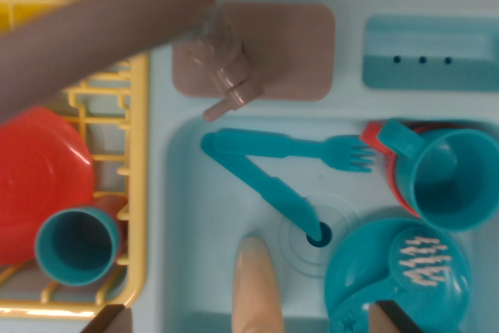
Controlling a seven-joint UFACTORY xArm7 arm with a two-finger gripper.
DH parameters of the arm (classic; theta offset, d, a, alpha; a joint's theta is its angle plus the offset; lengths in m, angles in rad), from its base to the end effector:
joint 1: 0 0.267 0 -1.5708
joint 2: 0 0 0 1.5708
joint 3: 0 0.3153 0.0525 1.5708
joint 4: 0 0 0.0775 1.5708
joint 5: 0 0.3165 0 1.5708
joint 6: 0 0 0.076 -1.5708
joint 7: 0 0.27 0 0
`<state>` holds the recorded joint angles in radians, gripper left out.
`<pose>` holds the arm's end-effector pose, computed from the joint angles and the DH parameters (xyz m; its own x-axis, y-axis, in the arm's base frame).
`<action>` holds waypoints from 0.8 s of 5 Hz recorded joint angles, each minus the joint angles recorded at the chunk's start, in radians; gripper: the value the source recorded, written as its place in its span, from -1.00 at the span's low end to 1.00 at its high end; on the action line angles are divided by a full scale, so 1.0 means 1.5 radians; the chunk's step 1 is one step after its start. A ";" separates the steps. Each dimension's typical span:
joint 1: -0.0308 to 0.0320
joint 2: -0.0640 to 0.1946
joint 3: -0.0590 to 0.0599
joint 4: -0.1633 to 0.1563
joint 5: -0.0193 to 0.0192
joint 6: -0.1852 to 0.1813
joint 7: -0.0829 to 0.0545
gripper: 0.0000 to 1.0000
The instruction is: Pick detergent from the sink
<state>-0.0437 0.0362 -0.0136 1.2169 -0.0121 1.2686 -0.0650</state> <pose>0.4372 -0.0279 0.2559 0.9960 0.0115 -0.0884 0.0121 -0.9999 0.0060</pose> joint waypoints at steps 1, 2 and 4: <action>-0.0013 0.000 -0.003 -0.031 0.0030 -0.032 -0.008 -1.00; -0.0013 0.000 -0.003 -0.031 0.0030 -0.032 -0.008 -1.00; -0.0025 0.000 -0.006 -0.063 0.0059 -0.063 -0.015 -1.00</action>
<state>-0.0474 0.0369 -0.0231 1.1231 -0.0032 1.1737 -0.0874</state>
